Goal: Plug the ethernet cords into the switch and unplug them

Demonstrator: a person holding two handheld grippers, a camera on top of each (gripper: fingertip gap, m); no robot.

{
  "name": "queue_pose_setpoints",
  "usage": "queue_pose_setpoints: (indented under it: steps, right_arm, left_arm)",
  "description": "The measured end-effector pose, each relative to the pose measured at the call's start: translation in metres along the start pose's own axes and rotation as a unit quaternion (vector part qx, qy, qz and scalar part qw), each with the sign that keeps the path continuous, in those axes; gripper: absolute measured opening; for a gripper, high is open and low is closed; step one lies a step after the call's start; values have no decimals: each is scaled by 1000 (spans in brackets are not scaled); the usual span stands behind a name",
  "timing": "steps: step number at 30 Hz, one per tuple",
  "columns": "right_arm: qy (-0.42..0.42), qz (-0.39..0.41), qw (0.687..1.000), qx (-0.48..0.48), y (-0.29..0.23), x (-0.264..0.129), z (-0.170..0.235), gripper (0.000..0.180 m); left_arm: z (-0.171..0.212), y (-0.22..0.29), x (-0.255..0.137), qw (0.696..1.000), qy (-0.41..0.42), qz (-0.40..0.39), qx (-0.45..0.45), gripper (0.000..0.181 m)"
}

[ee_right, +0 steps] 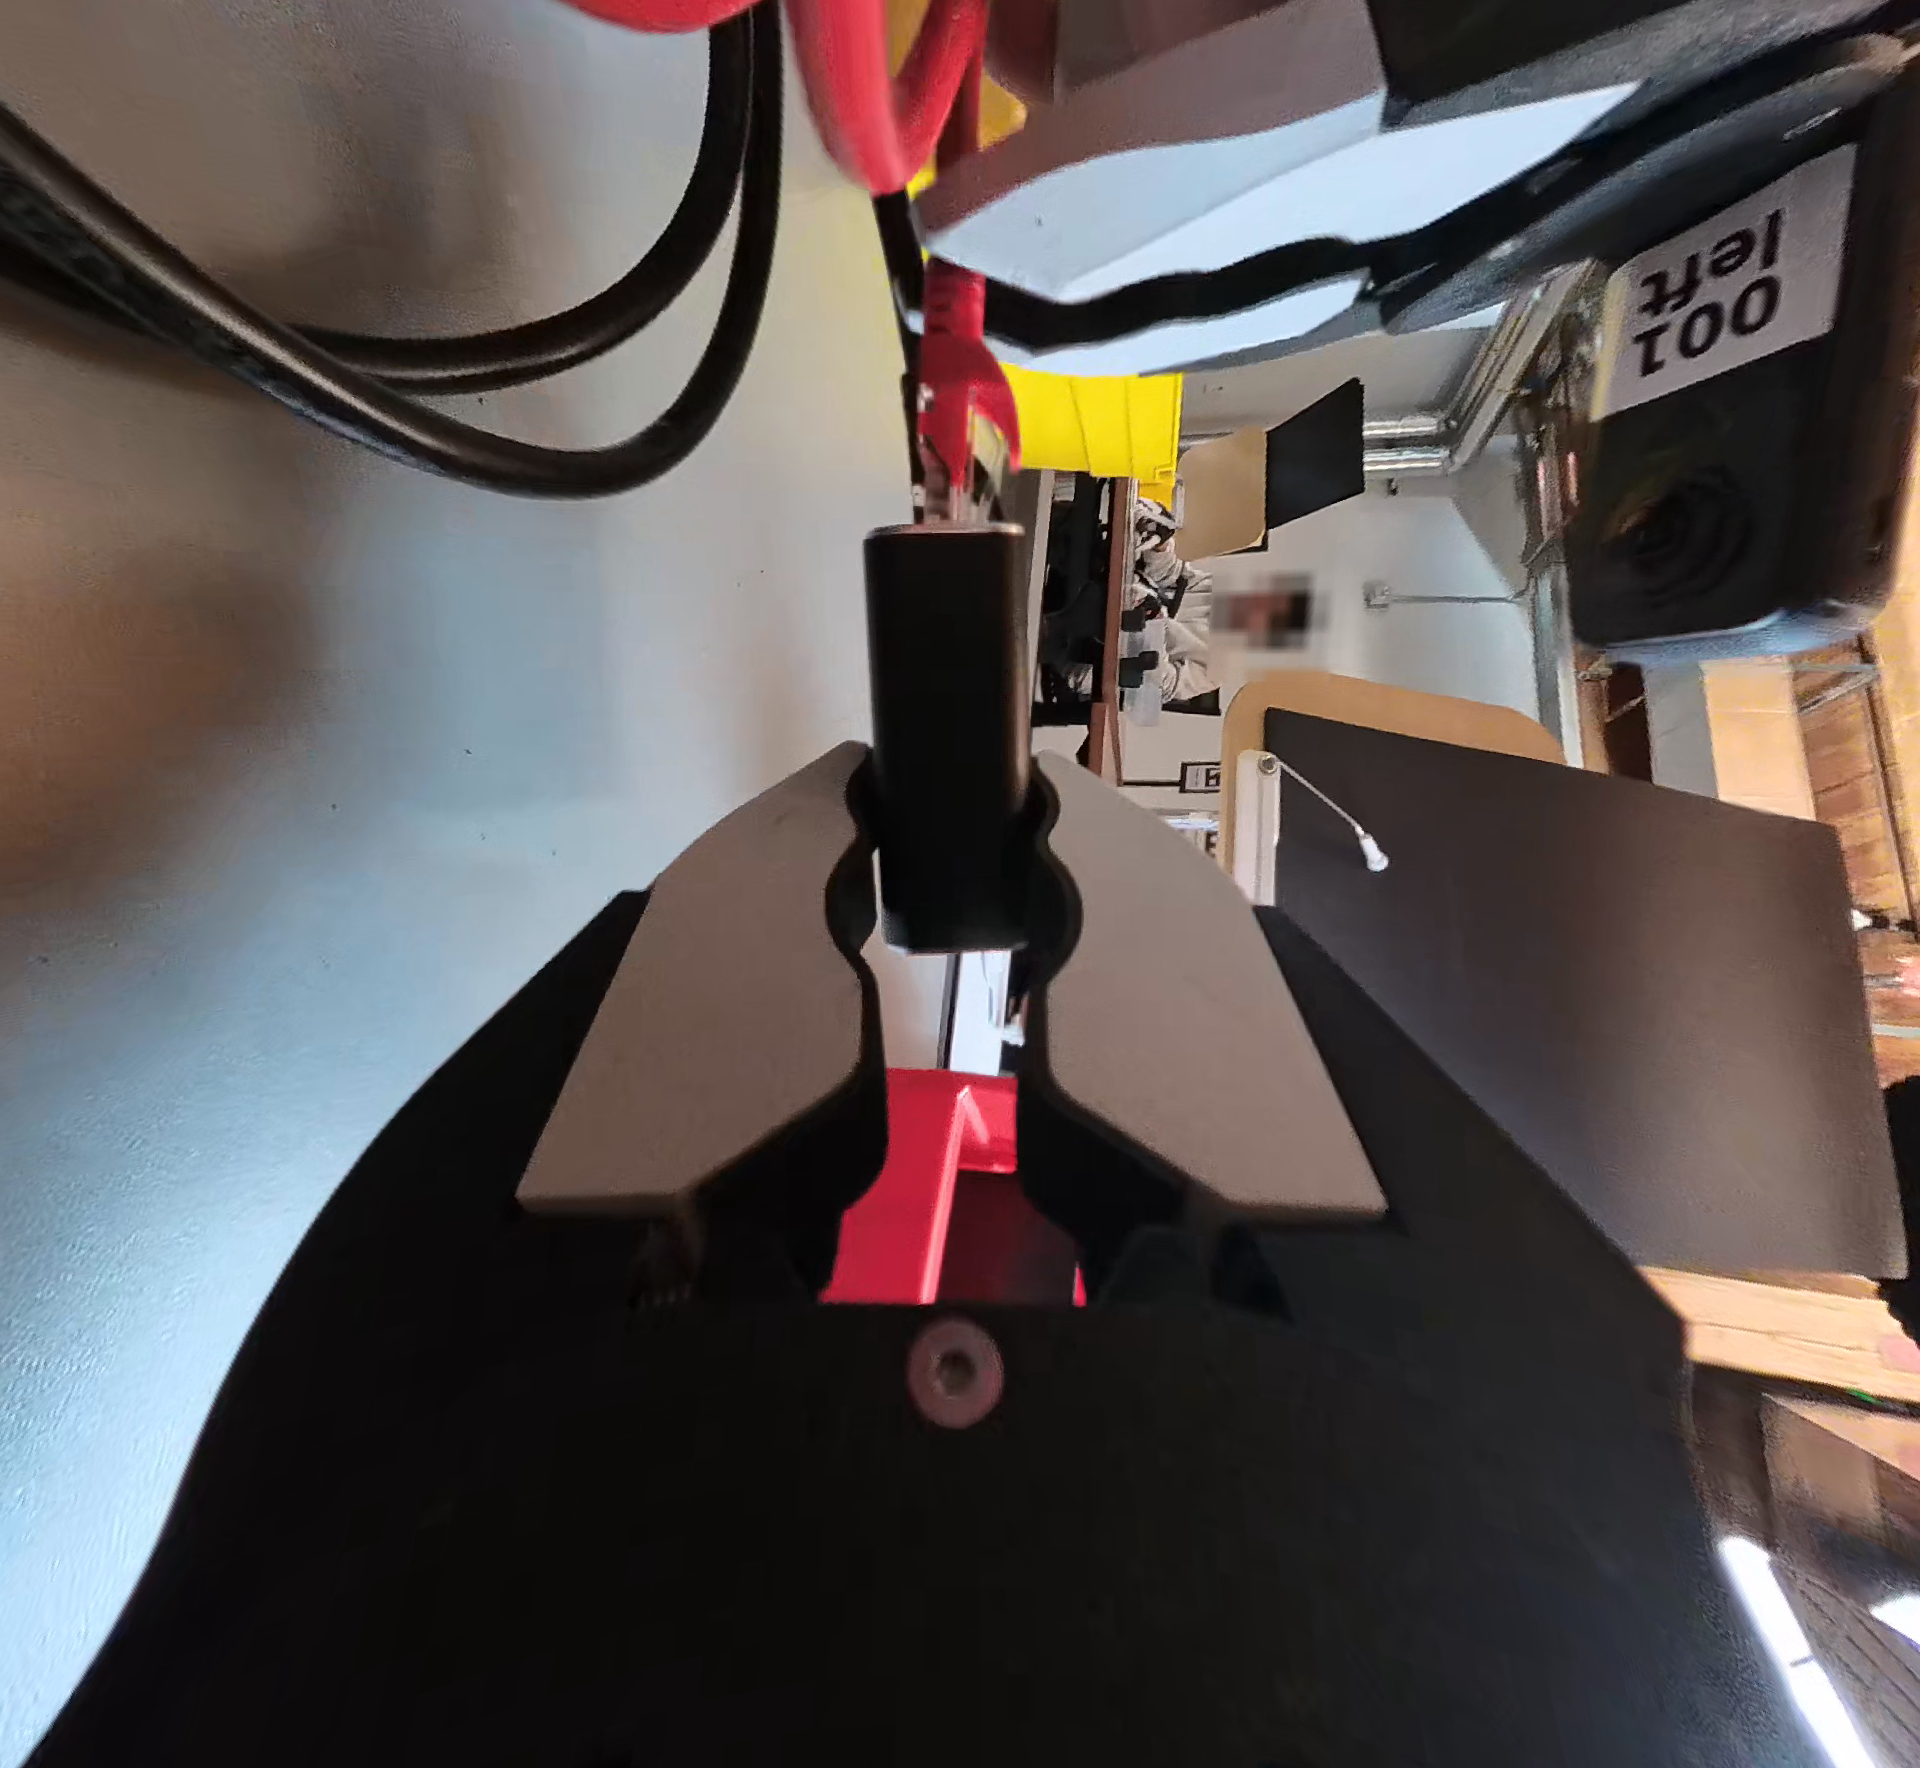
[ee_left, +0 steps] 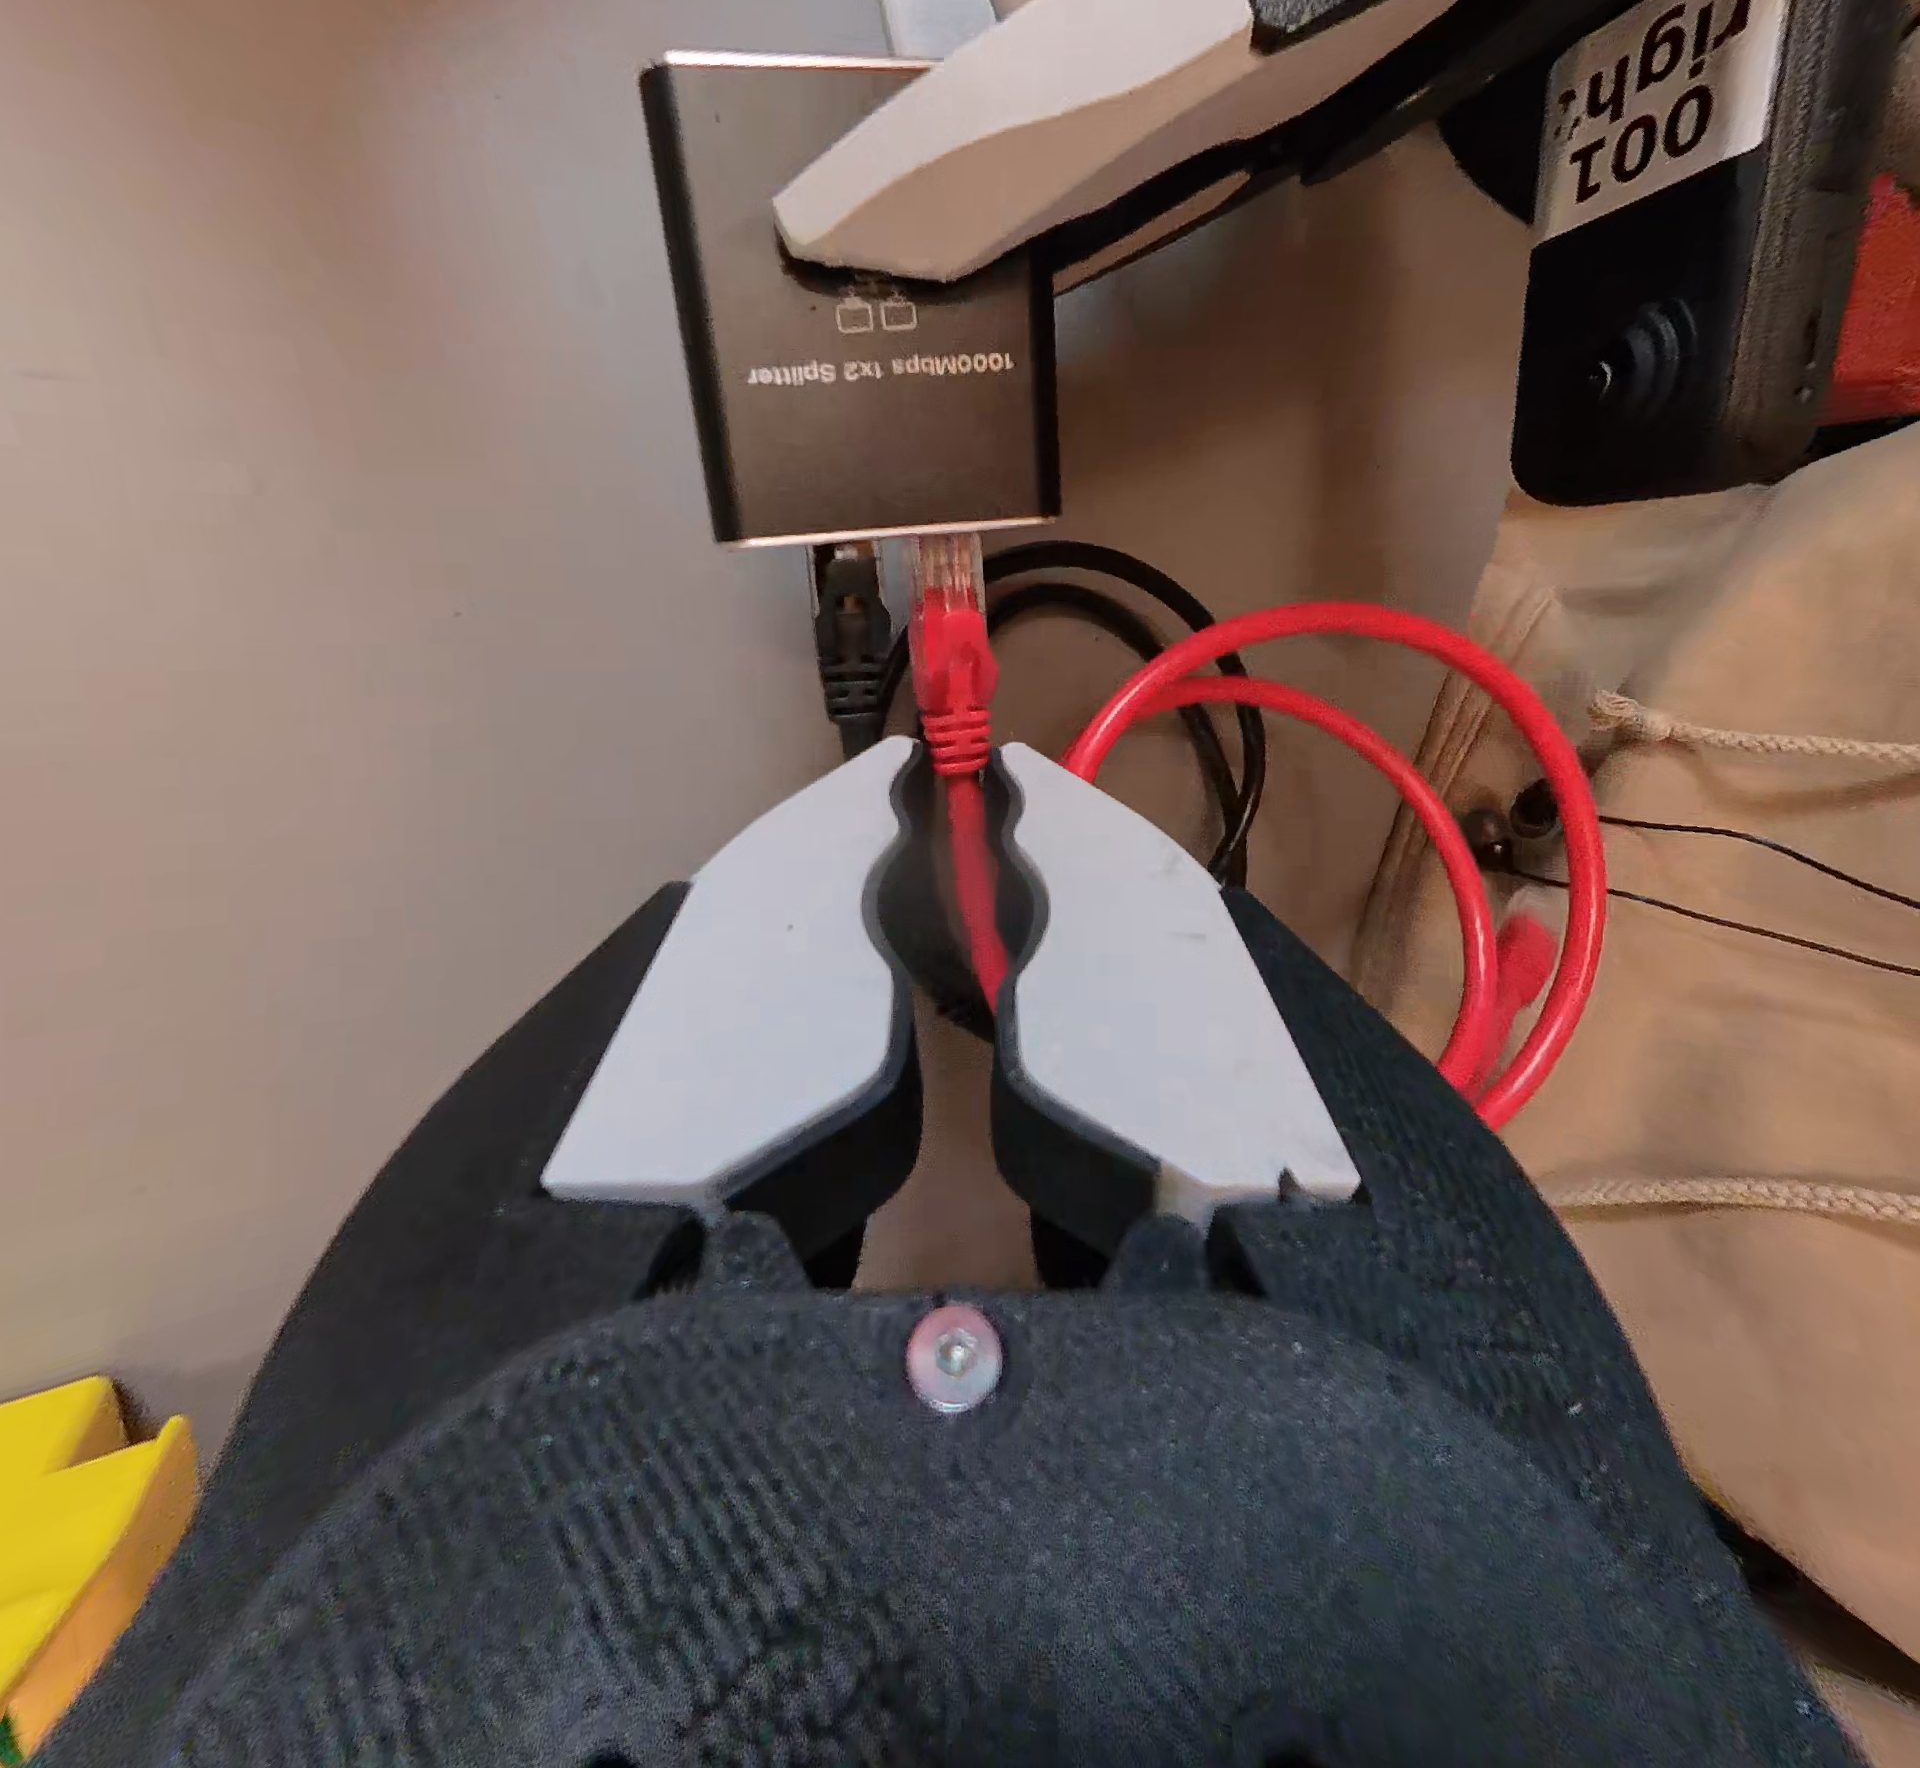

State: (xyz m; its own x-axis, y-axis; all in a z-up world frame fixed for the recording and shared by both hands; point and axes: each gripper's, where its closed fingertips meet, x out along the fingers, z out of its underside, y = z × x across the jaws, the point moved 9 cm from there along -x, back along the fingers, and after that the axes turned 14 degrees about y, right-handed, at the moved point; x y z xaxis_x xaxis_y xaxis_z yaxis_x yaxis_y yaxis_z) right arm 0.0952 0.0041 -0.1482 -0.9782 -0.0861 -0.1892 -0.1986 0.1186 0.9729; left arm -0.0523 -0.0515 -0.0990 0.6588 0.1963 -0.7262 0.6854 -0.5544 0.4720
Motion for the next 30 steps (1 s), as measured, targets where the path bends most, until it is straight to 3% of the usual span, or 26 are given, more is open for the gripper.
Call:
queue_pose_setpoints:
  steps: [4,9,22,30]
  right_arm:
    - [4,5,1000,-7,0,1,-3,24]
    - [-3,16,1000,2,4,-3,-4,24]
    - [15,-7,1000,-3,1,-6,-13,23]
    - [-2,-15,1000,16,0,1,-14,24]
  left_arm:
    - [0,3,1,1000,9,0,10,9]
    - [3,3,-3,997,76,10,24,9]
    - [16,11,3,990,111,2,91,8]
    - [30,26,1,985,101,-101,97,20]
